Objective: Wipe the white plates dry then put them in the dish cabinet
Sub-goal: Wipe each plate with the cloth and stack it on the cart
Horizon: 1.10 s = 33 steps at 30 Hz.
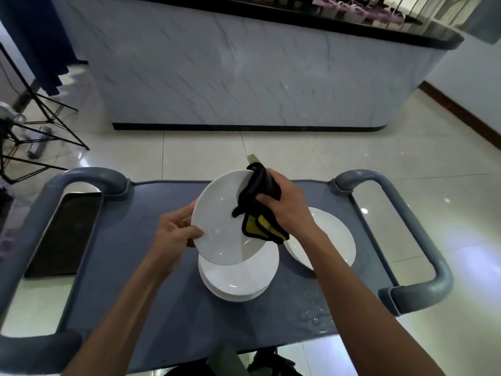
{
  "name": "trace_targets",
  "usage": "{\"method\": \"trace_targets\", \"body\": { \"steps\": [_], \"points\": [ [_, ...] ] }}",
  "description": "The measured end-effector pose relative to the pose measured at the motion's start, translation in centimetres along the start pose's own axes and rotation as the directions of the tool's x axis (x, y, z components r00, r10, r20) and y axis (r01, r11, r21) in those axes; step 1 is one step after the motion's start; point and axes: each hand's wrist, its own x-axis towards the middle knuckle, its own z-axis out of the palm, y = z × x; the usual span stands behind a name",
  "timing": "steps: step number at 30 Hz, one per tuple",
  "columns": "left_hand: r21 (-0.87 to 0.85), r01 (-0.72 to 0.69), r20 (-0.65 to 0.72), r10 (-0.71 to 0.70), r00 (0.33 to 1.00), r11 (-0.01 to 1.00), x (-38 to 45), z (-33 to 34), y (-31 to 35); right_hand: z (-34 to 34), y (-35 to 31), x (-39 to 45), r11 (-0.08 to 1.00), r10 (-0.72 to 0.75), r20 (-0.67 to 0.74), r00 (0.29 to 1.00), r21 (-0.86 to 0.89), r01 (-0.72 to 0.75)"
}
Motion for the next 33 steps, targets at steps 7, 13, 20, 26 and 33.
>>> {"method": "trace_targets", "body": {
  "steps": [7,13,20,26,33],
  "points": [
    [0.113,-0.061,0.065,0.054,0.996,0.992,0.0,-0.6,0.5,0.5,0.2,-1.1,1.000,-0.021,-0.078,0.997,-0.008,0.020],
    [0.165,-0.111,0.071,0.101,0.992,0.980,0.3,-0.1,0.8,1.1,0.4,-2.9,0.995,-0.084,-0.193,0.978,0.036,0.093],
    [0.125,-0.059,-0.047,0.065,0.997,0.990,0.3,0.7,-0.1,1.4,0.5,-3.9,0.995,-0.088,-0.253,0.964,0.016,0.095],
    [0.116,-0.001,-0.146,0.018,0.989,0.993,-0.2,1.6,-0.9,1.1,0.9,-5.0,0.987,-0.158,-0.298,0.941,-0.036,0.155],
    [-0.084,0.162,-0.310,-0.180,0.934,0.983,-0.6,1.1,-1.9,0.4,1.2,-5.6,0.983,-0.181,-0.419,0.890,-0.059,0.172]
  ]
}}
